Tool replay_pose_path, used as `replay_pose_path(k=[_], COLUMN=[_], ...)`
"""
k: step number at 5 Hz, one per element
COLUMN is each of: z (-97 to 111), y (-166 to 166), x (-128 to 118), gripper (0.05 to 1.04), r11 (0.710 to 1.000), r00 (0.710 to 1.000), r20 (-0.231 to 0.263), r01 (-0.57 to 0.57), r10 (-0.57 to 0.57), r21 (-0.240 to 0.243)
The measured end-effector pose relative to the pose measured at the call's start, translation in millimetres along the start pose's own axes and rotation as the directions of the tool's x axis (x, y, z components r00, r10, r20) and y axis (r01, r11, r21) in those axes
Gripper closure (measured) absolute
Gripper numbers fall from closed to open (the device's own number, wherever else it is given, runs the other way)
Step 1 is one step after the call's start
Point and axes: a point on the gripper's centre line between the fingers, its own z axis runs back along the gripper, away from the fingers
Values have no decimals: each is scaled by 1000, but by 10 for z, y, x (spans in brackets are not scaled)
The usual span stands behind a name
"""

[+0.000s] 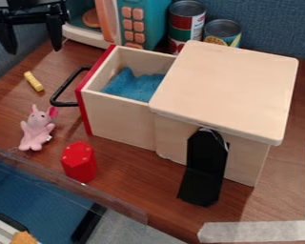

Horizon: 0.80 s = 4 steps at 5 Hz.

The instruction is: Close the drawer

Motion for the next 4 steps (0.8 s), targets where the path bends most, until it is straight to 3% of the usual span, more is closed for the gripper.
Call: replay_pose_path(k=[1,2,3,4], z=[-95,-141,-192,-254], y=[-6,-14,72,138], x=[-28,9,102,176], gripper=[84,84,84,84], r11=[1000,972,915,812], r00=[999,972,915,809], r20=[-31,-10,54,86], r01=[16,235,402,584], r10=[-16,-235,-400,-582], r21=[0,-19,-22,2])
